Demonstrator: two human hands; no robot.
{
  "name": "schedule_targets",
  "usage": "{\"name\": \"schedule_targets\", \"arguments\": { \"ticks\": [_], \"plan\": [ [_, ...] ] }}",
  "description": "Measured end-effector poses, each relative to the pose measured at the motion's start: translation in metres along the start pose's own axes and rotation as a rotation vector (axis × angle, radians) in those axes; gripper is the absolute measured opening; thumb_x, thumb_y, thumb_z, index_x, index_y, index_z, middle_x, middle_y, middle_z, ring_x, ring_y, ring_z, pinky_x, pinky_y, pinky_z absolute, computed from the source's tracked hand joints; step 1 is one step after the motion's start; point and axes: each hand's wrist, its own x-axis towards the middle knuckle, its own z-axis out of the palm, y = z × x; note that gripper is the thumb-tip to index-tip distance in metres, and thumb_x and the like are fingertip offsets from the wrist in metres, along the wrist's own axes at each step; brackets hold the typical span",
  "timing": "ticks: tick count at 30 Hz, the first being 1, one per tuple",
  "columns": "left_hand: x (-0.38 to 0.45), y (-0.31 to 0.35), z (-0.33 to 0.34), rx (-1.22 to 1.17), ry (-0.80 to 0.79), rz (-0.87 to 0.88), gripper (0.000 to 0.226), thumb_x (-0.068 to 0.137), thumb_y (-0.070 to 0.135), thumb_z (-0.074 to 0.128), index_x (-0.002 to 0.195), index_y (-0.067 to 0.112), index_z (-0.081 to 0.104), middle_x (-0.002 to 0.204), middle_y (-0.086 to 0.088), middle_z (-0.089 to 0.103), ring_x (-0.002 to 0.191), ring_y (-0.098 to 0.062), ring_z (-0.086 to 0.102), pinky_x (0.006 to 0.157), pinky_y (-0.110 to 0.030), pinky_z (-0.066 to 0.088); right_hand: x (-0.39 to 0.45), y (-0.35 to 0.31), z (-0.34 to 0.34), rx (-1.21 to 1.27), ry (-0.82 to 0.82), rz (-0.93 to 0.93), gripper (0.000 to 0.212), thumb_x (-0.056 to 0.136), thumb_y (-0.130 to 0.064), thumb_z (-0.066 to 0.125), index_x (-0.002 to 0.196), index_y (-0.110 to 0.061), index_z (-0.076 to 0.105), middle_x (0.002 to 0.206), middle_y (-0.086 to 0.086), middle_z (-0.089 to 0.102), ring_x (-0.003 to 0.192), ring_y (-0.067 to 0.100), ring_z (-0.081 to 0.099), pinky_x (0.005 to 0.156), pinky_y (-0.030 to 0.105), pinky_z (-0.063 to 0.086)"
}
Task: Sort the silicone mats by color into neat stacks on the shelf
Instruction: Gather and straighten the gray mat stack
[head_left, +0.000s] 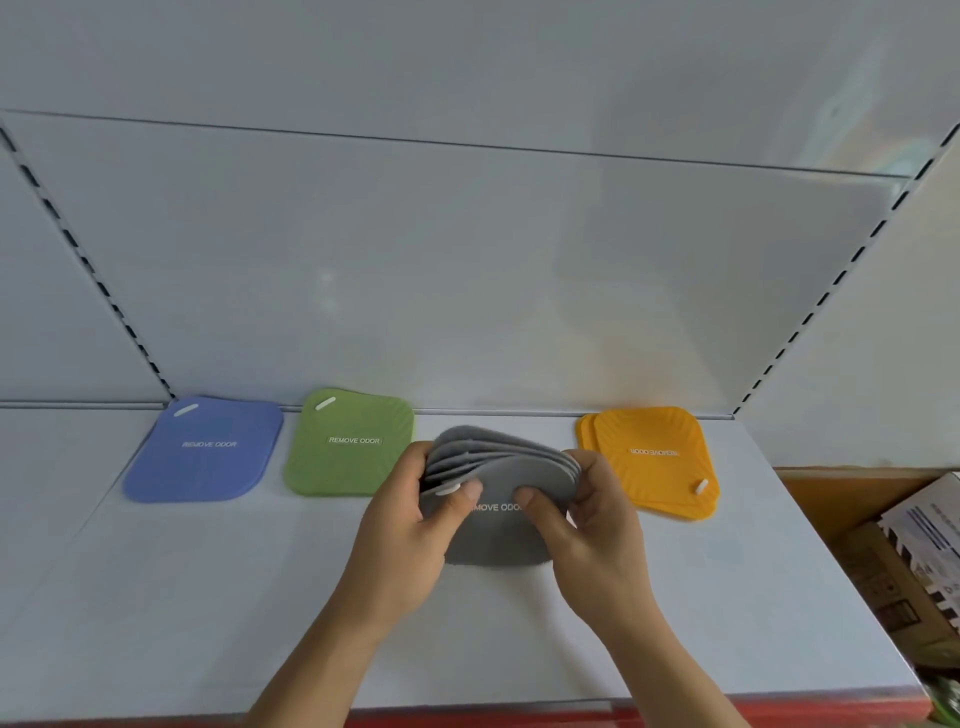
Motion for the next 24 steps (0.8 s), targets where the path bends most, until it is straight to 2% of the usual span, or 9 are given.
{"name": "schedule_targets", "arguments": {
  "ticks": [3, 5, 8, 11, 13, 16, 20, 22, 24],
  "plan": [
    [0.006, 0.01, -0.001, -0.042, 0.029, 0.057, 0.022, 0.091, 0.034, 0.07, 0.113, 0.037, 0.068, 0.111, 0.009, 0.076, 0.108, -0.012, 0.072, 0.095, -0.041, 0.056, 0.001, -0.015, 0.002, 0.01, 0.027, -0.117, 0.043, 0.089, -0.006, 0.078, 0.096, -0.044, 0.059, 0.093, -0.009, 0.071, 0.086, 0.016, 0.067, 0.071, 0.024, 0.052],
    [0.008, 0.012, -0.002, -0.079, 0.022, 0.078, 0.024, 0.091, 0.032, 0.071, 0.114, 0.038, 0.068, 0.113, 0.007, 0.076, 0.109, -0.015, 0.072, 0.096, -0.039, 0.056, 0.003, -0.017, 0.002, 0.032, 0.048, -0.173, 0.043, 0.09, -0.008, 0.077, 0.1, -0.046, 0.059, 0.096, -0.006, 0.071, 0.088, 0.018, 0.068, 0.073, 0.029, 0.053],
    [0.003, 0.001, 0.004, -0.127, 0.0, 0.023, 0.029, 0.092, 0.027, 0.069, 0.121, 0.028, 0.065, 0.116, 0.002, 0.075, 0.113, -0.019, 0.07, 0.102, -0.047, 0.054, -0.003, -0.007, 0.004, 0.031, 0.032, -0.133, 0.038, 0.093, -0.011, 0.073, 0.106, -0.043, 0.058, 0.104, -0.003, 0.071, 0.097, 0.021, 0.068, 0.082, 0.038, 0.055],
    [-0.005, -0.011, 0.01, -0.153, 0.051, -0.056, 0.031, 0.089, 0.013, 0.066, 0.119, 0.02, 0.064, 0.112, 0.0, 0.075, 0.112, -0.022, 0.07, 0.106, -0.054, 0.051, -0.012, 0.001, 0.006, 0.011, -0.023, -0.059, 0.046, 0.091, 0.005, 0.07, 0.107, -0.036, 0.056, 0.105, -0.008, 0.072, 0.1, 0.016, 0.07, 0.084, 0.027, 0.053],
    [-0.005, -0.016, 0.012, -0.138, 0.077, -0.082, 0.028, 0.087, 0.011, 0.065, 0.112, 0.022, 0.066, 0.108, -0.001, 0.075, 0.109, -0.025, 0.069, 0.104, -0.057, 0.051, -0.008, 0.004, 0.004, 0.026, -0.047, 0.012, 0.046, 0.088, 0.009, 0.071, 0.109, -0.029, 0.057, 0.105, -0.006, 0.074, 0.101, 0.015, 0.071, 0.086, 0.032, 0.055],
    [-0.002, -0.013, 0.015, -0.14, 0.074, -0.109, 0.023, 0.087, 0.015, 0.063, 0.106, 0.026, 0.069, 0.106, 0.002, 0.076, 0.108, -0.02, 0.07, 0.1, -0.048, 0.054, -0.003, 0.007, 0.003, -0.013, -0.034, 0.072, 0.038, 0.087, 0.005, 0.073, 0.101, -0.029, 0.063, 0.092, -0.003, 0.073, 0.086, 0.015, 0.069, 0.076, 0.037, 0.053],
    [-0.003, 0.001, 0.02, -0.158, 0.072, -0.114, 0.025, 0.099, 0.0, 0.058, 0.11, 0.019, 0.069, 0.105, 0.005, 0.077, 0.105, -0.012, 0.071, 0.087, -0.02, 0.053, -0.002, -0.003, 0.006, -0.041, 0.04, 0.041, 0.032, 0.087, 0.003, 0.071, 0.103, -0.024, 0.063, 0.09, -0.009, 0.073, 0.084, 0.011, 0.068, 0.07, 0.024, 0.054],
    [-0.003, 0.001, 0.022, -0.142, 0.082, -0.13, 0.023, 0.098, 0.001, 0.058, 0.107, 0.019, 0.069, 0.103, 0.005, 0.076, 0.102, -0.012, 0.071, 0.087, -0.025, 0.054, -0.001, -0.003, 0.007, -0.035, 0.073, 0.075, 0.036, 0.086, 0.002, 0.072, 0.106, -0.026, 0.062, 0.093, -0.012, 0.073, 0.088, 0.009, 0.07, 0.073, 0.026, 0.057],
    [-0.003, -0.003, 0.024, -0.131, 0.11, -0.162, 0.017, 0.092, 0.015, 0.06, 0.104, 0.023, 0.069, 0.101, 0.005, 0.077, 0.101, -0.014, 0.071, 0.09, -0.033, 0.054, 0.0, 0.001, 0.009, -0.006, 0.075, 0.162, 0.037, 0.086, -0.001, 0.073, 0.107, -0.029, 0.063, 0.097, -0.013, 0.075, 0.091, 0.008, 0.071, 0.081, 0.036, 0.06]
  ]
}}
